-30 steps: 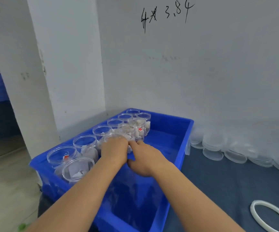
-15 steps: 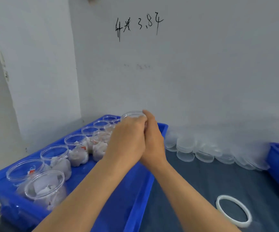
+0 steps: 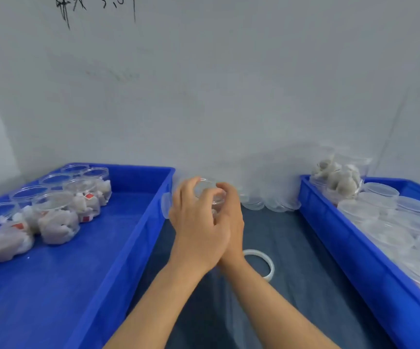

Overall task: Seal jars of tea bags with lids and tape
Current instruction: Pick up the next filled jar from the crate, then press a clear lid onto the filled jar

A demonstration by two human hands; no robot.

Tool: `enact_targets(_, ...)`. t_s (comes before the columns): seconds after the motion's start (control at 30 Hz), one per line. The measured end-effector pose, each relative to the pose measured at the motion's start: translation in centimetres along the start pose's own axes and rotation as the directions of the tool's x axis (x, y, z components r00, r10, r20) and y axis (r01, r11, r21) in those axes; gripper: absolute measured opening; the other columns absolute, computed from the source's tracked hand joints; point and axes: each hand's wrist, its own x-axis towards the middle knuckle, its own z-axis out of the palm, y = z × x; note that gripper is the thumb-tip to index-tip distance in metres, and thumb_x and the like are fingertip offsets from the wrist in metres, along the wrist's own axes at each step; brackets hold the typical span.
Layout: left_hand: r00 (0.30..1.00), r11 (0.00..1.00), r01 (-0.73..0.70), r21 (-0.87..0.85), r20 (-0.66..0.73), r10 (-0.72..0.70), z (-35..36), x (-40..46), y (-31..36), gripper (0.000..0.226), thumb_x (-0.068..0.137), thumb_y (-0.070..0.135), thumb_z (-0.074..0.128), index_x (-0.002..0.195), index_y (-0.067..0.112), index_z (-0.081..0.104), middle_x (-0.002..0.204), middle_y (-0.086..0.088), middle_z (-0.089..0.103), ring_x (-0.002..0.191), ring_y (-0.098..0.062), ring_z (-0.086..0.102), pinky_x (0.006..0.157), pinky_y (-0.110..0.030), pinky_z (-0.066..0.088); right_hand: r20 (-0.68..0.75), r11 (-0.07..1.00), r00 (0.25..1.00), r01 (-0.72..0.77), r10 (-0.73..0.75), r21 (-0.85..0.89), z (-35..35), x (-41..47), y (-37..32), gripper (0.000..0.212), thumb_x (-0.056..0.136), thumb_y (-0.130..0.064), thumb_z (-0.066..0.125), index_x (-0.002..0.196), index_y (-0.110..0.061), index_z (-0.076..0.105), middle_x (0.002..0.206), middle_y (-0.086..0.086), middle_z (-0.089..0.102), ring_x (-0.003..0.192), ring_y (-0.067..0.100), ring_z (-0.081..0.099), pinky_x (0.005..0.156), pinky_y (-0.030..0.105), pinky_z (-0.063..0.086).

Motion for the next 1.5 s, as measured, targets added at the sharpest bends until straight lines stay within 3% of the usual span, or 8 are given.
enact_targets(0.1, 0.991, 0.910, 0.131, -0.392, 0.015, -0.136, 2.0, -1.3, -2.0, 0.056, 0.083, 0.027, 0.056, 0.138, 0.037, 0.051, 0.157, 0.010, 0.034, 0.150, 0.000, 0.026, 0.120, -0.038, 0.036, 0.046, 0.991, 0.999, 0.000, 0.006, -0.133, -0.4, -0.8, 2.9, 0.064, 0.076, -0.062, 0.060, 0.133, -0.040, 0.042, 0.125, -0.018, 0.054, 0.099, 0.003, 0.061, 0.081, 0.030, 0.052)
enact_targets(0.23, 0.972, 0.787, 0.214, -0.579, 0.043, -0.233, 4.7, -2.2, -4.8, 0.061, 0.082, 0.032, 0.064, 0.141, 0.032, 0.049, 0.148, 0.005, 0.050, 0.141, -0.014, 0.049, 0.116, -0.046, 0.046, 0.074, 0.980, 0.996, -0.027, 0.042, -0.198, 0.0, -1.5, 5.9, 0.062, 0.080, -0.058, 0.072, 0.131, -0.039, 0.043, 0.127, -0.018, 0.050, 0.104, 0.006, 0.062, 0.082, 0.030, 0.052)
enact_targets(0.47, 0.951, 0.635, 0.289, -0.717, 0.139, -0.276, 8.3, -2.9, -8.8, 0.068, 0.084, 0.035, 0.064, 0.150, 0.031, 0.049, 0.148, 0.004, 0.058, 0.140, -0.003, 0.053, 0.099, -0.019, 0.053, 0.065, 0.974, 0.998, 0.028, -0.014, -0.223, 0.3, -1.6, 9.3, 0.051, 0.079, -0.045, 0.071, 0.118, -0.043, 0.039, 0.117, -0.021, 0.044, 0.105, 0.011, 0.058, 0.079, 0.029, 0.050)
enact_targets(0.63, 0.938, 0.575, 0.338, -0.745, 0.214, -0.273, 9.3, -2.7, -10.2, 0.068, 0.084, 0.038, 0.070, 0.148, 0.035, 0.049, 0.145, -0.001, 0.061, 0.133, -0.018, 0.063, 0.099, -0.035, 0.057, 0.239, 0.977, 0.969, 0.109, -0.063, -0.182, -1.2, -0.4, 10.4, 0.057, 0.083, -0.047, 0.061, 0.134, -0.043, 0.037, 0.131, -0.018, 0.046, 0.112, 0.007, 0.056, 0.087, 0.026, 0.048)
enact_targets(0.77, 0.933, 0.576, 0.350, -0.739, 0.221, -0.283, 9.6, -2.4, -10.0, 0.069, 0.078, 0.047, 0.074, 0.142, 0.033, 0.055, 0.136, 0.002, 0.065, 0.126, -0.010, 0.065, 0.095, -0.027, 0.055, 0.321, 0.962, 0.940, 0.183, -0.112, -0.200, -3.3, 1.4, 11.4, 0.059, 0.089, -0.044, 0.048, 0.147, -0.047, 0.037, 0.142, -0.027, 0.048, 0.124, -0.003, 0.051, 0.099, 0.023, 0.042)
enact_targets(1.03, 0.941, 0.648, 0.335, -0.684, 0.200, -0.274, 9.4, -2.6, -9.0, 0.071, 0.072, 0.056, 0.073, 0.138, 0.042, 0.051, 0.124, 0.031, 0.065, 0.122, 0.000, 0.064, 0.102, -0.028, 0.051, 0.048, 0.949, 0.998, 0.063, -0.051, -0.308, -3.8, 9.6, 14.6, 0.031, 0.102, -0.040, 0.046, 0.130, -0.035, 0.059, 0.116, -0.017, 0.064, 0.104, 0.005, 0.061, 0.095, 0.047, 0.052)
enact_targets(1.23, 0.949, 0.677, 0.308, -0.668, 0.168, -0.267, 9.6, -2.7, -8.8, 0.060, 0.082, 0.030, 0.073, 0.138, 0.035, 0.052, 0.123, 0.033, 0.066, 0.117, 0.002, 0.066, 0.091, -0.009, 0.048, 0.332, 0.687, 0.943, 0.264, -0.035, -0.677, -1.1, 15.4, 16.3, 0.055, 0.097, -0.029, 0.064, 0.150, -0.024, 0.049, 0.147, 0.005, 0.051, 0.131, 0.032, 0.048, 0.104, 0.046, 0.046)
enact_targets(1.5, 0.955, 0.693, 0.288, -0.661, 0.142, -0.261, 9.9, -2.8, -9.0, 0.060, 0.085, 0.035, 0.075, 0.140, 0.040, 0.051, 0.125, 0.032, 0.065, 0.120, 0.000, 0.065, 0.091, -0.009, 0.048, 0.622, 0.351, 0.781, 0.567, 0.057, -0.745, 2.4, 20.1, 16.7, 0.082, 0.098, -0.043, 0.062, 0.163, -0.046, 0.013, 0.175, 0.001, 0.008, 0.161, 0.029, 0.011, 0.126, 0.047, 0.022)
